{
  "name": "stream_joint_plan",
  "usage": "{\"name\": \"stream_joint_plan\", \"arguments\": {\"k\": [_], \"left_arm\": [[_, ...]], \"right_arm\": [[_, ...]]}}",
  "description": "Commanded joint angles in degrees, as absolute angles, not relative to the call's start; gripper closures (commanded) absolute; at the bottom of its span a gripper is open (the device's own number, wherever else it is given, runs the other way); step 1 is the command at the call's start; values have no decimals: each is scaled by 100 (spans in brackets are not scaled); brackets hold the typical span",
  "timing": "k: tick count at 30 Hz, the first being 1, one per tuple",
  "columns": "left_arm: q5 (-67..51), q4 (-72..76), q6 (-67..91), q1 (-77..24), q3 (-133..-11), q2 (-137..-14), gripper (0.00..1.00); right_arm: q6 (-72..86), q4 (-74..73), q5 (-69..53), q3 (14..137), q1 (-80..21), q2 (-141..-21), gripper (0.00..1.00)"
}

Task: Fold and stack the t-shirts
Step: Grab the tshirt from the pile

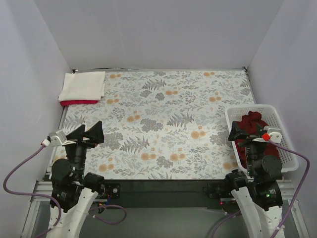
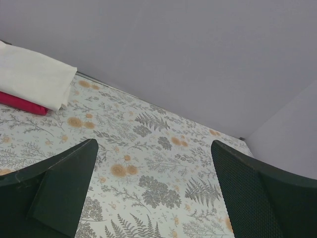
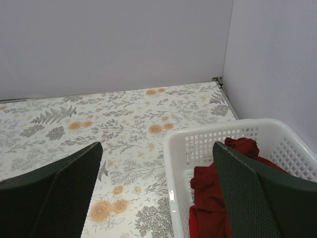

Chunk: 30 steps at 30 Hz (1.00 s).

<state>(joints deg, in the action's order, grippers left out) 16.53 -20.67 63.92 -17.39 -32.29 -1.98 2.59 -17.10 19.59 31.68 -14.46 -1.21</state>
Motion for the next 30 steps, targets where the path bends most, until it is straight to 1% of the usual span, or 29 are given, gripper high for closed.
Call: {"name": "stream_joint_plan", "arguments": {"k": [1, 3, 5, 7, 8, 9, 10, 14, 16, 22, 25, 30], "left_arm": [[1547, -2030, 6530, -1767, -3182, -167, 2], [1538, -2039, 6644, -1767, -3155, -80, 2], [1547, -2030, 6741, -1767, -3112, -18, 2], [1564, -2048, 6837, -1775, -3050, 166, 2], [1573, -2091, 6951, -1784, -3024, 254, 2], [1556, -2135, 6987, -1802, -3006, 333, 2], [1556, -2153, 7005, -1810, -3006, 369, 2], [1994, -2320, 7075, -1872, -2988, 580, 2], [2083, -2373, 7084, -1907, -3023, 589, 2], [2074, -2391, 7084, -1986, -3015, 598, 2], [2083, -2382, 7084, -2013, -3006, 598, 2], [2083, -2364, 7066, -2030, -2971, 598, 2]], "right_arm": [[246, -1784, 2223, 3313, -1441, 282, 2], [368, -1915, 2434, 3375, -1441, 71, 2], [439, -1986, 2470, 3506, -1441, -393, 2], [536, -1995, 2146, 3646, -1433, -823, 2], [510, -1986, 1718, 3708, -1441, -991, 2], [527, -1986, 1357, 3848, -1441, -1341, 2], [580, -1986, 1327, 3989, -1441, -1754, 2], [808, -2039, 1730, 4569, -1433, -3354, 2], [975, -2083, 2274, 4807, -1433, -3716, 1], [818, -2092, 3787, 5071, -1276, -4754, 2], [879, -2258, 3964, 5133, -1012, -5298, 1], [1388, -2303, 3464, 4879, -186, -5897, 1]]}}
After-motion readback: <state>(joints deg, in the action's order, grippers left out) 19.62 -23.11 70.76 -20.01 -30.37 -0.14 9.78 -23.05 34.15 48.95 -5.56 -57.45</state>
